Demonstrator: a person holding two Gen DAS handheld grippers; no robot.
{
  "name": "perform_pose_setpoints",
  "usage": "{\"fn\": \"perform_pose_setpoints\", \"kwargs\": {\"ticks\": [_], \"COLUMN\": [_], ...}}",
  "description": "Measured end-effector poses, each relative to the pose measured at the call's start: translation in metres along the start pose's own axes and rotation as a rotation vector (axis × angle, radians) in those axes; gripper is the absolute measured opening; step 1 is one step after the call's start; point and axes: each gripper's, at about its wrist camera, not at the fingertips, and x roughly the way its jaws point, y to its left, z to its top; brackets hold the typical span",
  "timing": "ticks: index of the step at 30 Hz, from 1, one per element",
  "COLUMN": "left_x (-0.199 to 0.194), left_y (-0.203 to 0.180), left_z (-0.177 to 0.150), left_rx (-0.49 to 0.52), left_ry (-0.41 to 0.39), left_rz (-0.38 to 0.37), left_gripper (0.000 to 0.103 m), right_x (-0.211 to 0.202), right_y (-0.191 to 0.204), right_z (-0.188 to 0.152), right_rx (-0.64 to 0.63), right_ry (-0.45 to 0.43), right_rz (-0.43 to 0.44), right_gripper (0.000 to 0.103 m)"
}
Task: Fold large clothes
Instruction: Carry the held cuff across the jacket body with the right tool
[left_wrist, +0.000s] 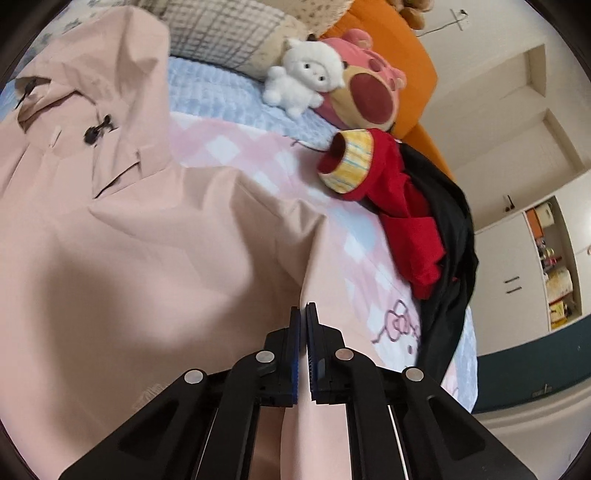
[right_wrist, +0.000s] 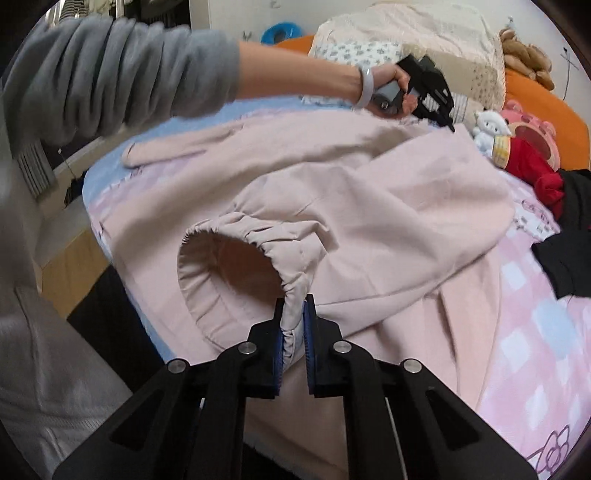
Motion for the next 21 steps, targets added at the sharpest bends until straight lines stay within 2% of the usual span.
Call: {"fn": "perform_pose_setpoints", "kwargs": {"ticks": [2, 5, 6, 7, 9, 11, 12, 13, 14, 15, 16, 18, 19, 21], "left_x": [0.009, 0.021, 0.022, 0.018, 0.0, -0.024, -0.036, -0.047, -0.059, -0.068, -0.071, -0.073, -0.069, -0.055], "left_y": [0.009, 0.026, 0.029, 0.03, 0.028, 0.018, 0.011, 0.003, -0.006, -0.014, -0.019, -0.033, -0.039, -0.05], "left_z": [-0.003, -0.011, -0.013, -0.015, -0.018, -0.02, -0.022, -0.025, -0.029, -0.033, -0.036, -0.046, -0.052, -0.066], "left_rx": [-0.018, -0.06, -0.06, -0.049, -0.02, 0.049, 0.091, 0.131, 0.169, 0.191, 0.197, 0.207, 0.22, 0.244], "left_ry": [0.0, 0.014, 0.015, 0.008, -0.015, -0.039, -0.054, -0.068, -0.081, -0.083, -0.079, -0.059, -0.044, -0.002], "left_rz": [0.022, 0.047, 0.062, 0.068, 0.079, 0.095, 0.104, 0.108, 0.099, 0.067, 0.04, -0.033, -0.052, -0.079], "left_gripper": [0.009, 0.01, 0.012, 0.013, 0.023, 0.03, 0.033, 0.039, 0.041, 0.041, 0.041, 0.041, 0.041, 0.041], "right_x": [0.015, 0.027, 0.024, 0.02, 0.003, -0.026, -0.036, -0.049, -0.057, -0.059, -0.057, -0.039, -0.024, 0.002], "right_y": [0.001, 0.003, 0.004, 0.006, -0.001, -0.008, -0.012, -0.018, -0.024, -0.03, -0.035, -0.04, -0.039, -0.039], "right_z": [-0.006, -0.015, -0.015, -0.018, -0.02, -0.016, -0.014, -0.007, 0.001, 0.01, 0.016, 0.035, 0.043, 0.05], "right_rx": [-0.017, -0.052, -0.051, -0.042, -0.004, 0.034, 0.049, 0.071, 0.091, 0.112, 0.128, 0.139, 0.124, 0.113], "right_ry": [0.026, 0.046, 0.046, 0.046, 0.015, -0.059, -0.09, -0.141, -0.193, -0.231, -0.252, -0.269, -0.259, -0.209], "right_rz": [-0.023, -0.058, -0.07, -0.068, 0.005, 0.105, 0.147, 0.192, 0.214, 0.227, 0.233, 0.24, 0.221, 0.22], "right_gripper": [0.01, 0.018, 0.026, 0.04, 0.054, 0.055, 0.06, 0.061, 0.061, 0.059, 0.042, 0.02, 0.012, 0.008]}}
